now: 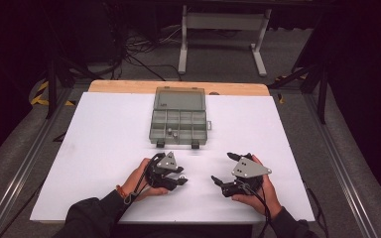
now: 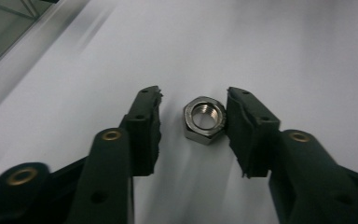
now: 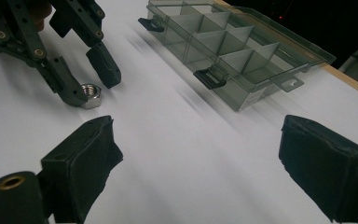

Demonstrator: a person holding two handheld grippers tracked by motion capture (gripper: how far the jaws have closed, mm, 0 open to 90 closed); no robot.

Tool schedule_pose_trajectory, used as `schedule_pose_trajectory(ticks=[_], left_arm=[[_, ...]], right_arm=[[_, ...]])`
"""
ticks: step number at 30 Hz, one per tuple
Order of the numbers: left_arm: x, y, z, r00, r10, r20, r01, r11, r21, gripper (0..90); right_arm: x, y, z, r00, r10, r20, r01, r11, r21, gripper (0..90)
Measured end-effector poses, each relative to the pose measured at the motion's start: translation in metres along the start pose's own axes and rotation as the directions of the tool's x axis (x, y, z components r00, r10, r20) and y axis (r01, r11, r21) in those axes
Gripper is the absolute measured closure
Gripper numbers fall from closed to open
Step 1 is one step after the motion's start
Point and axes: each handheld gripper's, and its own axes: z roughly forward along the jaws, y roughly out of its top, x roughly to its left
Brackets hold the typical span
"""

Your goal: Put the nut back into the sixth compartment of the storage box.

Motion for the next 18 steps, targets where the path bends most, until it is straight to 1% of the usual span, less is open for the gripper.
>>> schedule_pose_trajectory(ticks=[2,3,4,5,7,8,9,11,12,13,17,18], left_arm=[[-0.0006,0.0002,-0.0007,0.9999,0.013,0.003,-0.013,0.9999,0.007,64.3],[-0.001,0.0001,-0.0004,0.9999,0.015,0.008,-0.015,0.9999,0.002,67.2],[-0.0012,0.0,-0.0002,0.9999,0.017,0.004,-0.017,0.9999,-0.001,68.8],[-0.0011,-0.0001,-0.0006,0.9998,0.022,0.004,-0.022,0.9998,0.003,69.2],[-0.0004,-0.0009,-0.0004,0.9998,0.013,0.013,-0.012,0.9999,-0.006,69.4],[0.0007,-0.001,-0.0007,0.9998,0.018,0.013,-0.017,0.9998,-0.005,69.4],[0.001,-0.001,-0.001,0.9998,0.021,0.007,-0.021,0.9998,-0.005,69.5],[0.0017,-0.0013,-0.0018,0.9999,0.015,0.002,-0.015,0.9998,-0.014,69.5],[0.0023,-0.0014,-0.0031,0.9998,0.018,-0.001,-0.018,0.9998,-0.009,69.5],[0.0033,-0.0013,-0.0037,0.9997,0.023,-0.002,-0.023,0.9996,-0.015,69.5],[0.0051,-0.0014,-0.0069,0.9999,0.007,-0.013,-0.008,0.9993,-0.036,69.6],[0.0064,-0.0014,-0.0085,0.9997,0.016,-0.016,-0.016,0.9995,-0.025,69.6]], right_arm=[[-0.0002,-0.0002,0.0003,1.0,-0.001,0.001,0.001,1.0,0.001,11.1],[-0.0002,-0.0003,0.0004,1.0,0.0,-0.001,0.0,1.0,0.002,11.1],[-0.0001,-0.0003,0.0005,1.0,-0.002,-0.001,0.002,1.0,0.003,11.1],[0.0001,-0.0002,0.0005,1.0,-0.004,-0.001,0.004,1.0,0.004,11.1],[0.0004,-0.0001,0.0006,1.0,-0.004,-0.003,0.004,1.0,0.004,11.1],[0.0004,-0.0001,0.0006,1.0,-0.004,-0.003,0.004,1.0,0.004,11.1],[0.0004,-0.0002,0.0007,1.0,-0.004,-0.003,0.004,1.0,0.004,11.1],[0.0005,-0.0002,0.0006,1.0,-0.007,-0.003,0.007,1.0,0.005,11.1],[0.0005,-0.0002,0.0006,1.0,-0.008,-0.004,0.008,1.0,0.005,11.1],[0.0006,-0.0002,0.0006,1.0,-0.007,-0.004,0.007,1.0,0.005,11.1],[0.0006,-0.0003,0.0009,1.0,-0.007,-0.004,0.007,1.0,0.006,11.1],[0.0007,-0.0003,0.0009,1.0,-0.007,-0.005,0.007,1.0,0.006,11.1]])
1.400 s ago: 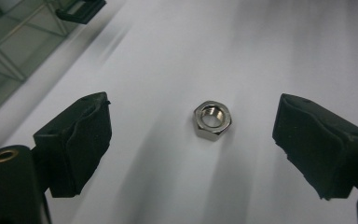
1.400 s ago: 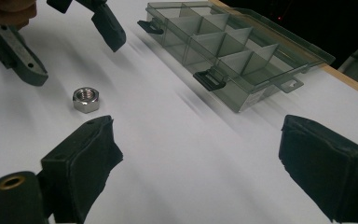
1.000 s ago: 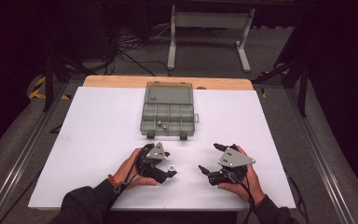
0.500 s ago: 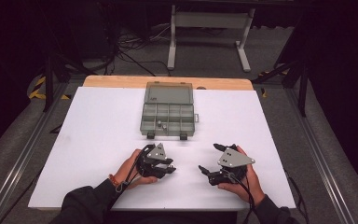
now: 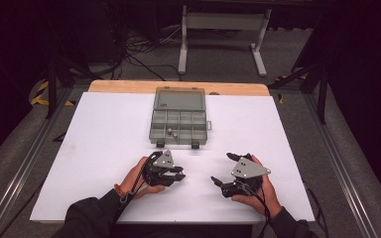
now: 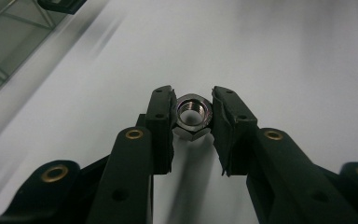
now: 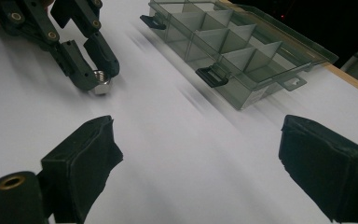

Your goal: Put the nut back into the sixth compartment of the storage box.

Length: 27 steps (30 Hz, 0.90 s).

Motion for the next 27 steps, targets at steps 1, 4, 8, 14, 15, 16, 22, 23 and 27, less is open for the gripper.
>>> schedule_pose_trajectory(ticks=[1,4,8,14,15,16,22,23,27], left_arm=[[0.001,0.0,-0.001,1.0,-0.006,-0.005,0.006,0.9999,-0.01,69.6],[0.003,0.0,-0.004,0.9998,-0.017,-0.013,0.017,0.9996,-0.024,69.5],[0.005,0.001,-0.01,0.9993,-0.025,-0.028,0.024,0.999,-0.038,69.6],[0.01,0.001,-0.018,0.9984,-0.03,-0.047,0.027,0.9979,-0.058,69.5],[0.01,0.001,-0.02,0.9982,-0.03,-0.051,0.027,0.9978,-0.06,69.5],[0.011,0.001,-0.021,0.9981,-0.029,-0.055,0.026,0.998,-0.058,69.6],[0.015,0.001,-0.027,0.9963,-0.042,-0.076,0.036,0.9965,-0.075,69.5],[0.015,0.001,-0.027,0.9963,-0.042,-0.076,0.036,0.9965,-0.075,69.5],[0.019,0.0,-0.032,0.9945,-0.044,-0.095,0.037,0.9962,-0.079,69.5]], right_arm=[[0.0,0.0,0.0,1.0,0.0,-0.001,0.0,1.0,0.0,11.1],[0.0,0.0,0.0,1.0,0.001,-0.001,-0.001,1.0,0.0,11.2],[0.0,0.0,0.0,1.0,0.001,-0.003,-0.001,1.0,0.0,11.2],[0.0,0.0,0.0,1.0,0.001,-0.002,-0.001,1.0,-0.001,11.2],[0.0,0.0,0.0,1.0,0.001,-0.002,-0.001,1.0,-0.001,11.2],[0.0,0.0,0.0,1.0,0.001,-0.002,-0.001,1.0,-0.002,11.2],[0.0,0.0,0.0,1.0,0.001,-0.002,-0.001,1.0,-0.002,11.2],[0.0,0.0,0.0,1.0,0.001,-0.002,-0.001,1.0,-0.002,11.2],[0.0,0.0,0.0,1.0,0.001,-0.001,-0.001,1.0,-0.002,11.2]])
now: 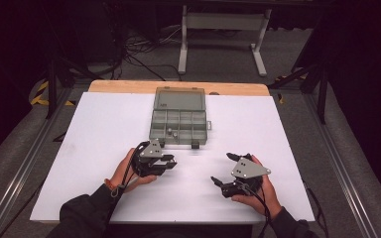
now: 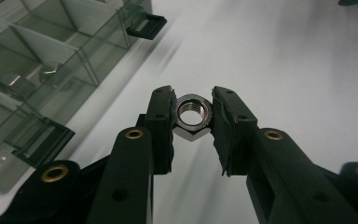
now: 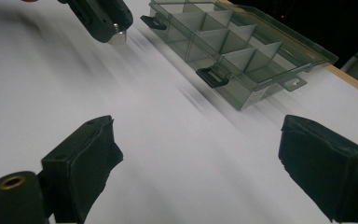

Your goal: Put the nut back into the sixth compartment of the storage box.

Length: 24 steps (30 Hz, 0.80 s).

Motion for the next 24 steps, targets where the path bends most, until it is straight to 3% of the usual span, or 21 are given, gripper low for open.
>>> schedule_pose_trajectory(ticks=[4,13,24], left_arm=[[0.005,0.0,-0.004,0.9998,0.004,-0.017,-0.004,1.0,0.0,69.6],[0.02,0.006,-0.012,0.9987,-0.029,-0.042,0.027,0.9985,-0.047,69.6],[0.044,0.021,-0.008,0.9946,-0.055,-0.089,0.05,0.9969,-0.061,69.6]], right_arm=[[0.0,0.0,0.0,1.0,0.0,-0.001,0.001,1.0,0.002,11.3],[0.001,-0.001,0.002,1.0,0.002,-0.005,-0.001,1.0,0.01,11.2],[0.002,0.0,0.003,1.0,-0.004,-0.008,0.004,1.0,0.012,11.3]])
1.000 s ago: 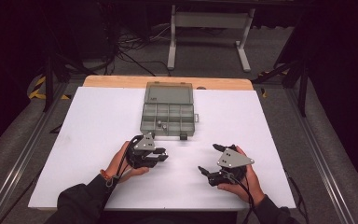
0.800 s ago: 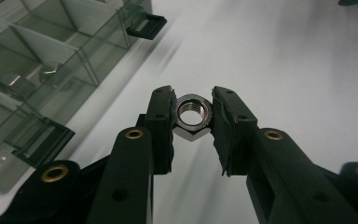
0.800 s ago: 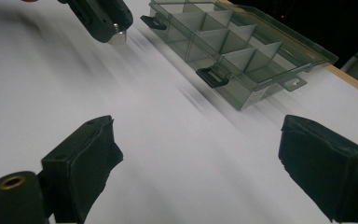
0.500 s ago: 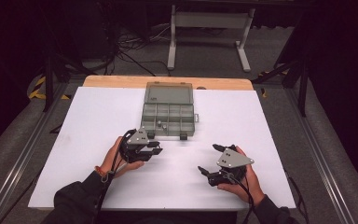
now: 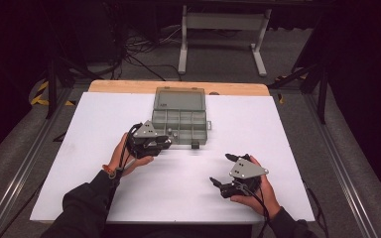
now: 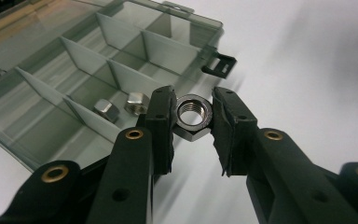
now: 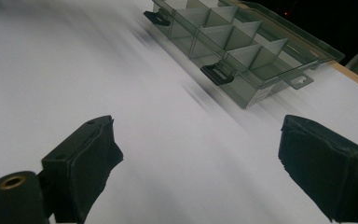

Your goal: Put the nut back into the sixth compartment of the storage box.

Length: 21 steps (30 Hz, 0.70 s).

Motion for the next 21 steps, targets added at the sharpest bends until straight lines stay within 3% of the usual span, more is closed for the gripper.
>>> schedule_pose_trajectory(ticks=[7,21], left_arm=[[0.011,0.013,0.008,0.9996,-0.001,-0.027,0.002,0.9999,0.013,69.6],[0.023,0.018,0.022,0.9985,-0.016,-0.052,0.018,0.9991,0.04,69.6]], right_arm=[[-0.001,-0.001,-0.001,1.0,0.003,0.002,-0.003,1.0,0.0,11.3],[-0.001,-0.001,0.0,1.0,0.004,0.0,-0.004,1.0,0.001,11.3]])
